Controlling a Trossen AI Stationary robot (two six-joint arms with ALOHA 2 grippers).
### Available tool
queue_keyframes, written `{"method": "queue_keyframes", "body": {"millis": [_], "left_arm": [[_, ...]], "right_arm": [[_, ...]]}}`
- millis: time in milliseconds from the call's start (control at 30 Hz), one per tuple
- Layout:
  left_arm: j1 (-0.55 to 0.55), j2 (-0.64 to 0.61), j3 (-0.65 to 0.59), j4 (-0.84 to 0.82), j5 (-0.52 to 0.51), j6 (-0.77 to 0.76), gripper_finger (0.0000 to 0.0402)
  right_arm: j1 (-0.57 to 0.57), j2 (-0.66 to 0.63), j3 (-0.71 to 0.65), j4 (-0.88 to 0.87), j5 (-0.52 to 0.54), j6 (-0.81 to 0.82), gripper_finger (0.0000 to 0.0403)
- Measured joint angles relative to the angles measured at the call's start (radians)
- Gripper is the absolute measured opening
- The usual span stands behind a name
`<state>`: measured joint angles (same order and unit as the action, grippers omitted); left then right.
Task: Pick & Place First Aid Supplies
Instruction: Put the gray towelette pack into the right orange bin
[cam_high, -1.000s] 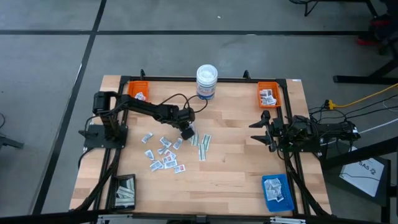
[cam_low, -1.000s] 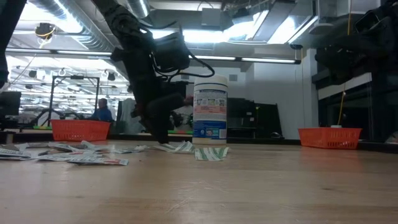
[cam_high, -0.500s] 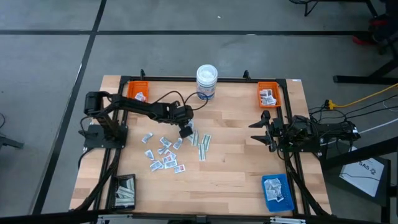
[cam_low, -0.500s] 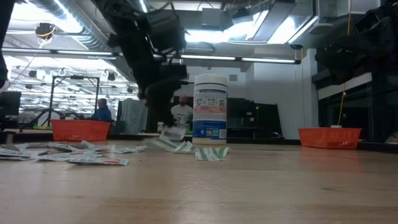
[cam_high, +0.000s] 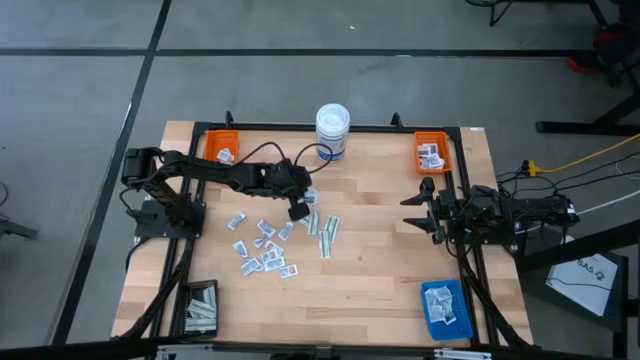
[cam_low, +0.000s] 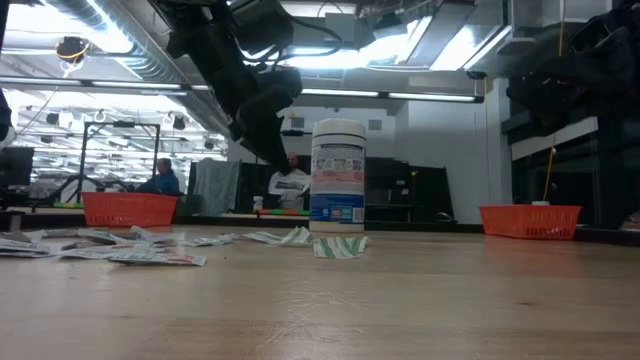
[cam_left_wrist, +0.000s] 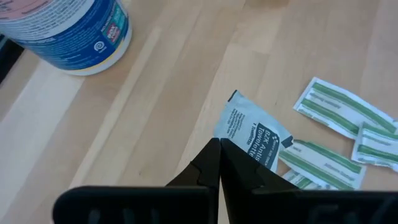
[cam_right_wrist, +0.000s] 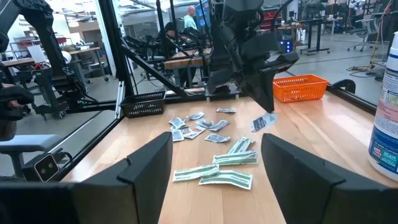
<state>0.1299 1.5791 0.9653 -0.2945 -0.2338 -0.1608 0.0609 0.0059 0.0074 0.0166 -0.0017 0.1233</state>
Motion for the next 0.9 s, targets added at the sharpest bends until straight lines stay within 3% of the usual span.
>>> {"method": "queue_keyframes", "body": {"millis": [233, 533, 700, 900], "left_arm": [[0.000, 0.000, 0.000, 0.051, 0.010, 0.000, 0.0001], [0.000, 0.000, 0.000, 0.178, 0.012, 0.027, 0.0001], [0.000, 0.000, 0.000, 0.225, 0.011, 0.050, 0.0001], [-0.005, 0.000, 0.000, 0.234, -0.037, 0.054, 0.0001]], "right_arm": [[0.000, 0.000, 0.000, 0.010, 0.000, 0.023, 0.0245], [0.000, 0.000, 0.000, 0.255, 0.001, 0.206, 0.0245], [0.000, 0.001, 0.000, 0.288, 0.069, 0.202, 0.0245], [0.000, 0.070, 0.000, 0.388, 0.034, 0.138, 0.0245]]}}
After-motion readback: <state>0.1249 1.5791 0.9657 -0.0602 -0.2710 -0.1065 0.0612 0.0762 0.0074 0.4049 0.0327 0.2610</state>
